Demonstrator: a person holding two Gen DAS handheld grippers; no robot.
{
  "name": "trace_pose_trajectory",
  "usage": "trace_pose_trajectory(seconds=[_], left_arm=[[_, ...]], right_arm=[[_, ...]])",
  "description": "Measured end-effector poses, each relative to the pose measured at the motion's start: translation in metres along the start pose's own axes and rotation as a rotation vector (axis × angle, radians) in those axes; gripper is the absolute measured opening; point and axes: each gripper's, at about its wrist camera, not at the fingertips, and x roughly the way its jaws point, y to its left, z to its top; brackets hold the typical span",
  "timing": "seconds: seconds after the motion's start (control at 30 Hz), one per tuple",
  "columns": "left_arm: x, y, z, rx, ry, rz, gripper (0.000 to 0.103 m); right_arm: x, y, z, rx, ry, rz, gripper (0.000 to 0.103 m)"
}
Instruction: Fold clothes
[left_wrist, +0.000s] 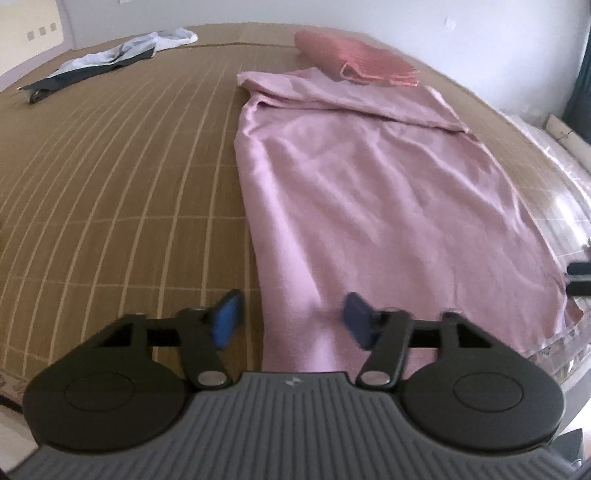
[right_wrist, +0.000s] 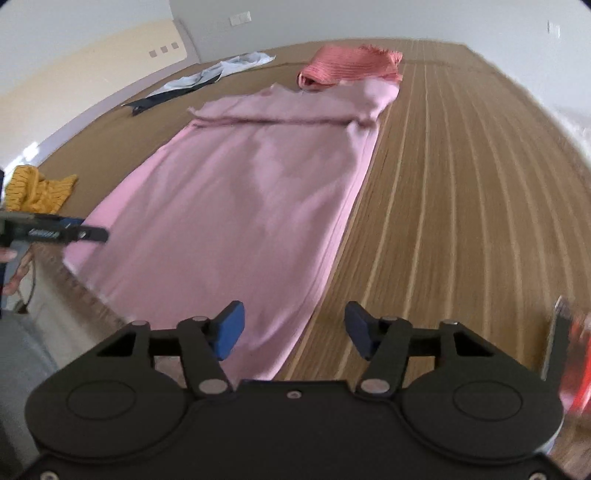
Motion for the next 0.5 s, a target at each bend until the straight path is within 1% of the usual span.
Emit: trace_pose_trajectory(seconds=[0.03, 0.07, 0.1, 0.13, 0.17, 0.2, 0.27, 0.37, 0.43, 0.5], left_arm=[[0.000, -0.001, 0.001, 0.009, 0.004, 0.002, 0.039], [0.000, -0.003, 0.001, 0.012, 0.006, -0.005, 0.029], [0.000, -0.003, 0.001, 0.008, 0.009, -0.019, 0.016], [0.001, -0.003, 0.000, 0.004, 0.014, -0.035, 0.012], [0.001, -0.004, 0.000, 0.004, 0.022, -0.044, 0.010], [-0.001, -0.004, 0.001, 0.010, 0.035, -0.044, 0.008], [-0.008, -0.006, 0.001, 0.011, 0.056, -0.065, 0.008], [-0.020, -0.011, -0.005, -0.009, 0.091, -0.158, 0.008], [-0.025, -0.020, -0.011, 0.025, 0.122, -0.166, 0.008], [-0.031, -0.029, -0.018, 0.062, 0.153, -0.163, 0.008]], right_arm=[[0.000, 0.004, -0.003, -0.005, -0.016, -0.004, 0.047], [0.001, 0.007, -0.005, -0.012, -0.029, -0.002, 0.036], [0.002, 0.010, -0.006, -0.016, -0.042, -0.002, 0.021], [0.005, 0.011, -0.007, -0.014, -0.054, -0.010, 0.014], [0.008, 0.012, -0.006, -0.030, -0.060, -0.030, 0.008], [0.008, 0.013, -0.005, -0.052, -0.065, -0.031, 0.005], [0.001, 0.009, 0.000, -0.037, -0.084, -0.016, 0.005], [-0.019, 0.000, 0.006, -0.020, -0.112, -0.013, 0.005], [-0.031, -0.002, 0.008, -0.022, -0.102, 0.006, 0.004], [-0.035, 0.000, 0.003, -0.055, -0.069, 0.000, 0.005]])
